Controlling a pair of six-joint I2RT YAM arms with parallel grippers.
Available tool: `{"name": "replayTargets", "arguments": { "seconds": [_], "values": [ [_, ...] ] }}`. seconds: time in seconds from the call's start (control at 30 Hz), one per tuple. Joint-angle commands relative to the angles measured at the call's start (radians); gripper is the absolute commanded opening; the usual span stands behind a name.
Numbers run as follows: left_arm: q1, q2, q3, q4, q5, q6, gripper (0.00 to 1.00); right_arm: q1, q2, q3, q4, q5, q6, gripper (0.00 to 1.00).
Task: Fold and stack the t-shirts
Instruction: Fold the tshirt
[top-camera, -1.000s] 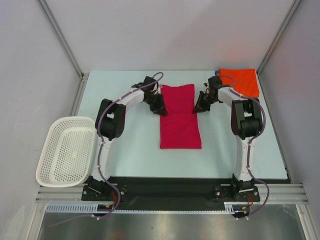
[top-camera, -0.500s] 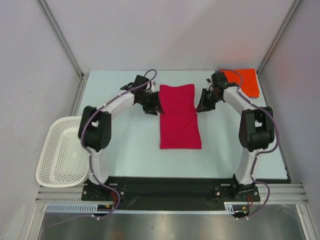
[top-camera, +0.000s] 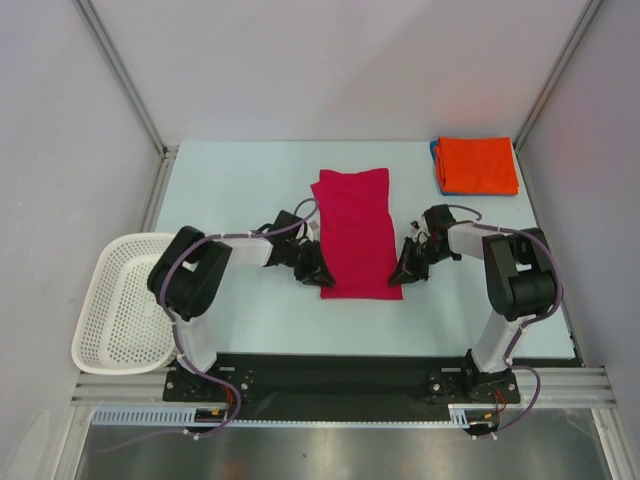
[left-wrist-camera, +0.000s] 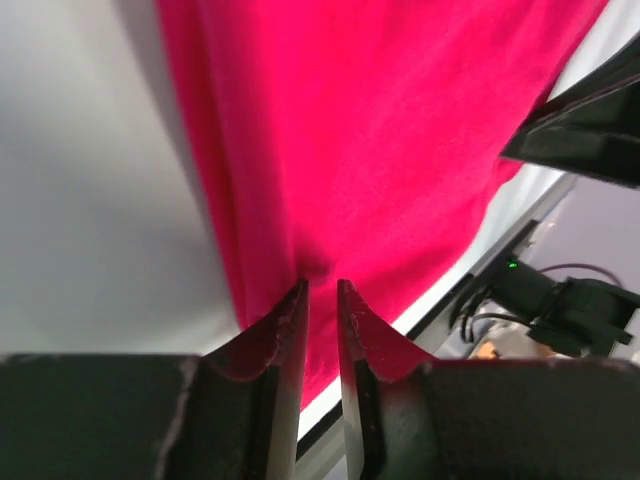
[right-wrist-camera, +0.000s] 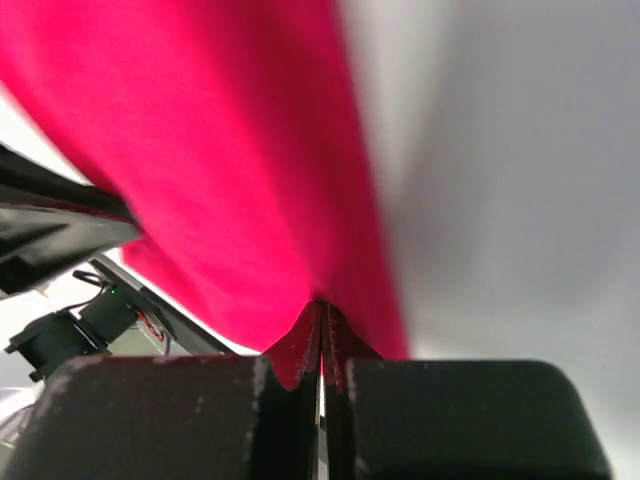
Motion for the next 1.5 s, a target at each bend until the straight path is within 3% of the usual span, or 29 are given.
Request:
{"name": "replayTargets", "arguments": {
  "seconds": [0.0,0.13,0.27,0.43,0.7,0.8,0.97,1.03,1.2,1.27,1.47],
  "values": [
    [0.015,0.018,-0.074,0.102,-0.006,-0.040,0.24,-0.052,-0.053,-0.049,0.071,0.008,0.008,0.00],
    [0.000,-0.056,-0.113,0.074,-0.047,-0.010,0.27,-0.032,-0.090,-0.014,0.016,0.078,-0.027,0.00],
    [-0.068,-0.158,-0.071,-0.061,-0.099,0.032,0.33,0.063,-0.162,0.028,-0.065,0.130,-0.038,0.00],
    [-0.124,-0.255,-0.097,-0.033,-0.109,-0.023,0.38,0.171,-0.222,0.007,-0.015,0.115,0.047,0.00],
    [-0.123,-0.154,-0.165,0.017,-0.144,-0.054,0.42,0.139,-0.079,-0.090,0.132,0.087,0.069,0.00],
    [-0.118,-0.100,-0.220,0.043,-0.141,-0.039,0.39,0.096,-0.119,-0.165,0.116,0.126,0.048,0.00],
    [-0.121,-0.224,-0.315,0.025,-0.164,-0.028,0.38,0.037,-0.277,-0.193,0.013,0.167,0.022,0.01],
    [-0.121,-0.283,-0.331,-0.031,-0.168,-0.016,0.42,0.033,-0.341,-0.185,-0.039,0.173,0.037,0.09],
    [-0.118,-0.453,-0.328,-0.124,-0.176,-0.034,0.66,0.019,-0.394,-0.185,-0.087,0.182,0.043,0.47],
    [-0.115,-0.464,-0.317,-0.136,-0.179,-0.048,0.71,0.002,-0.383,-0.196,-0.082,0.192,0.029,0.56],
    [-0.028,-0.410,-0.334,0.011,-0.106,-0.074,0.75,-0.039,-0.339,-0.257,-0.010,0.173,0.006,0.61]
  ]
}}
